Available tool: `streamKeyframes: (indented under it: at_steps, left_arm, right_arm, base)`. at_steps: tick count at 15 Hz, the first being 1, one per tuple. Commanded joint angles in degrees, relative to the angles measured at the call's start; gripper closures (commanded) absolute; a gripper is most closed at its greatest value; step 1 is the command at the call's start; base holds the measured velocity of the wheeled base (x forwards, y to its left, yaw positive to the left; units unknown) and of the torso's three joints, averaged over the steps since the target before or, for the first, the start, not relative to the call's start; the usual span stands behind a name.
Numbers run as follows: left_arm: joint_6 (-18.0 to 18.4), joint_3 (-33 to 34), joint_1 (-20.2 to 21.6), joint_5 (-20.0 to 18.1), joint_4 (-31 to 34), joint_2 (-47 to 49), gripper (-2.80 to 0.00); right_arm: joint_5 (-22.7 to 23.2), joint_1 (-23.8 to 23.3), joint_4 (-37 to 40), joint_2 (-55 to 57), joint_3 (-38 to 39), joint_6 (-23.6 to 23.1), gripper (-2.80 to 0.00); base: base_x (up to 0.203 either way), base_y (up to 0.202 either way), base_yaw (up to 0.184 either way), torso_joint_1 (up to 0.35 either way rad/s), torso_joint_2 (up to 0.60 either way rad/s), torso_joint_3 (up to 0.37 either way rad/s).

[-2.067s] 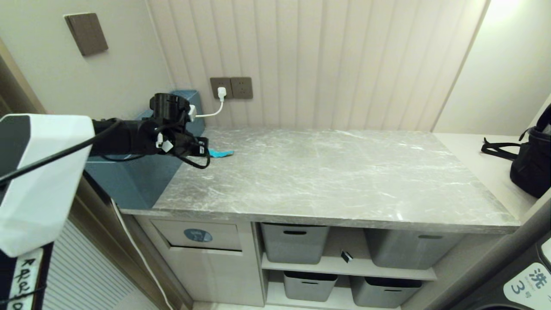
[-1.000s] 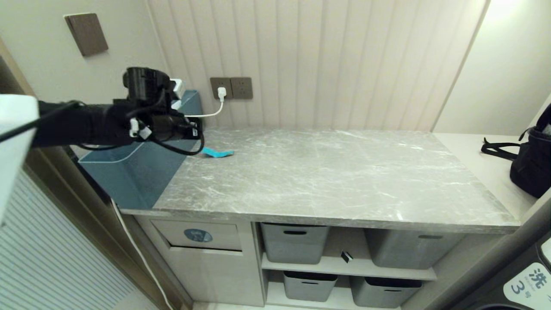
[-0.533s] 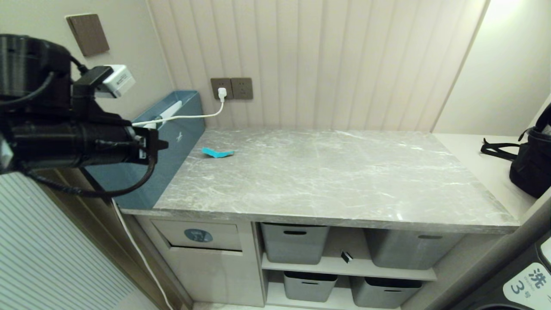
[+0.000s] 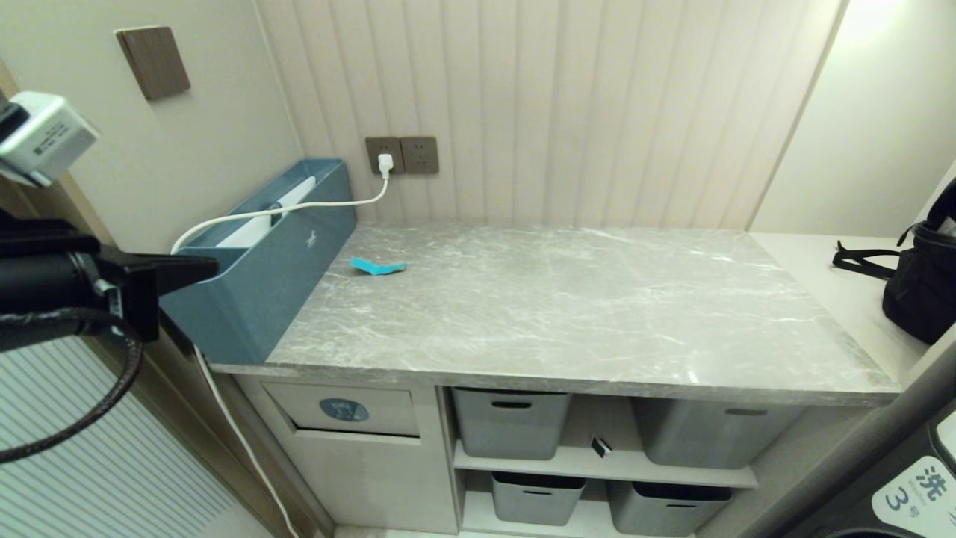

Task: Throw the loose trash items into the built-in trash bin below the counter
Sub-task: Pick up the garbage

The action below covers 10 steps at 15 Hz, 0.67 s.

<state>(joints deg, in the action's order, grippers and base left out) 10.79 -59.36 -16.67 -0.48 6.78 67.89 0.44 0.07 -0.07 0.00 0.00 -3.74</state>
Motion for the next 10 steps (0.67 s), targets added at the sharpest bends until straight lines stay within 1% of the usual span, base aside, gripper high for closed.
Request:
streamKeyframes:
  at_steps: [1,6,10]
  left_arm:
    - [0.7,0.4,-0.2,-0.7,0.1,-1.8,0.00]
    - [2.6,0.9,-0.3,-1.1,0.0,-2.6,0.00]
    - [2.6,0.9,-0.2,-1.1,0.4,-0.1,0.00]
  right_arm:
    - [0.0,0.0,0.0,0.0,0.1,0.0,0.00]
    - [0.0,0.0,0.0,0.0,0.1,0.0,0.00]
    - [0.0,0.0,0.0,0.0,0.1,0.0,0.00]
  base:
    - [0.098,0.000,-0.002,-0.006,-0.01,0.007]
    - [0.189,0.000,-0.002,0.007,0.00,0.004]
    - [0.189,0.000,0.000,0.003,0.00,0.001]
